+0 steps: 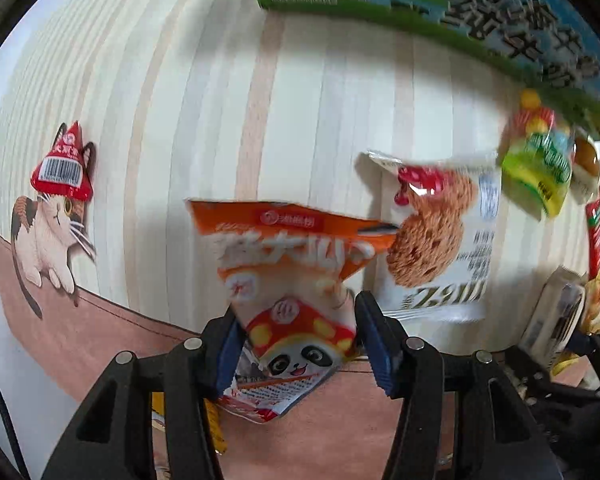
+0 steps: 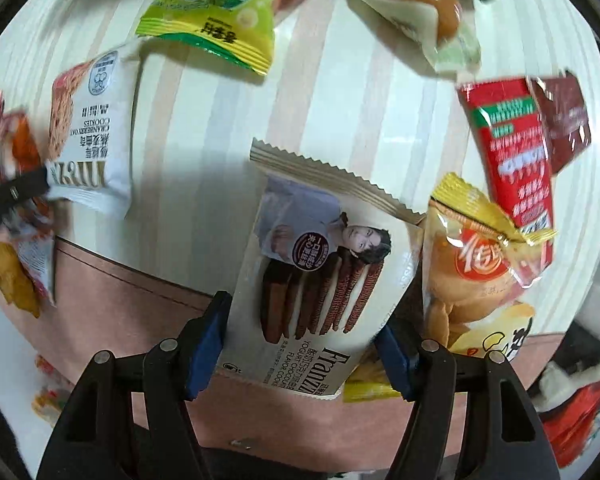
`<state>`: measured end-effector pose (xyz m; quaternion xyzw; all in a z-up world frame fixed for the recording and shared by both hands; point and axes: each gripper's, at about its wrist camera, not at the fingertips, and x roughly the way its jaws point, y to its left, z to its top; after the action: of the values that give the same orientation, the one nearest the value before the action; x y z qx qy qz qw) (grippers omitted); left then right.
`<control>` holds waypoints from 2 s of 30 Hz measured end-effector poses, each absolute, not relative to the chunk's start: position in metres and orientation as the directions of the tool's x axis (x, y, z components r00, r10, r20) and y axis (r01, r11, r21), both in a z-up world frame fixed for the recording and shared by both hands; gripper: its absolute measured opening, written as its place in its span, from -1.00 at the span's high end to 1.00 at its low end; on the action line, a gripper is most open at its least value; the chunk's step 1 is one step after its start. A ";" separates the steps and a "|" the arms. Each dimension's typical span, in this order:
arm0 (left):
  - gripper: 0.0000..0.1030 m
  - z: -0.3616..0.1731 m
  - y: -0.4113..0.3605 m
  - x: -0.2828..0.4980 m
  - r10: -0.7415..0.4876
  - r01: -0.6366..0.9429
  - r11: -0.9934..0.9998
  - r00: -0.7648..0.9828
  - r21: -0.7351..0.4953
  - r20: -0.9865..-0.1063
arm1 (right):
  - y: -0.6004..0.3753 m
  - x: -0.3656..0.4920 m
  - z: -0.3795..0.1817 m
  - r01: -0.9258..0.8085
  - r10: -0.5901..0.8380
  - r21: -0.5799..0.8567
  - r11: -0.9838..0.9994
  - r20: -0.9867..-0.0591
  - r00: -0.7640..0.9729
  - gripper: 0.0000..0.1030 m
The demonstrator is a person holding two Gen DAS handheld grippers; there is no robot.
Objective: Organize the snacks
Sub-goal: 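Carry both packets into the box and open both tools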
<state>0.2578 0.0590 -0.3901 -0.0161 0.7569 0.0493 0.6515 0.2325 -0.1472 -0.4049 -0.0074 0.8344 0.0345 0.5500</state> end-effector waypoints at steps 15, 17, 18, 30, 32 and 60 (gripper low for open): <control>-0.01 -0.413 0.085 0.275 -0.002 -0.158 0.987 -0.166 0.025 -0.986 | -0.165 0.226 -0.398 0.169 0.076 0.020 0.985 -0.941 -0.330 -0.30; 0.05 -0.409 0.079 0.271 0.003 -0.156 0.987 -0.159 0.028 -0.987 | -0.153 0.225 -0.395 0.160 0.059 0.008 0.987 -0.947 -0.316 -0.21; 0.06 -0.402 0.072 0.269 0.006 -0.155 0.988 -0.151 0.030 -0.988 | -0.145 0.228 -0.392 0.161 0.066 0.016 0.987 -0.947 -0.313 -0.21; 0.10 -0.305 0.064 0.245 -0.096 -0.099 0.991 -0.016 -0.094 -0.995 | -0.115 0.216 -0.315 0.162 0.239 0.206 0.965 -0.945 -0.223 -0.19; 0.10 -0.274 0.062 0.255 -0.125 -0.086 0.988 0.036 -0.128 -0.991 | -0.114 0.229 -0.280 0.147 0.282 0.259 0.955 -0.945 -0.166 -0.19; 0.10 -0.305 0.047 0.516 -0.155 0.000 0.988 -0.165 -0.157 -0.974 | -0.086 0.478 -0.305 0.077 0.285 0.278 0.957 -0.952 -0.110 -0.20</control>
<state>0.5159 0.0465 -0.3048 -0.0508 0.7609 -0.0599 0.6441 0.4783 -0.0862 -0.3052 0.1224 0.7406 0.0792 0.6559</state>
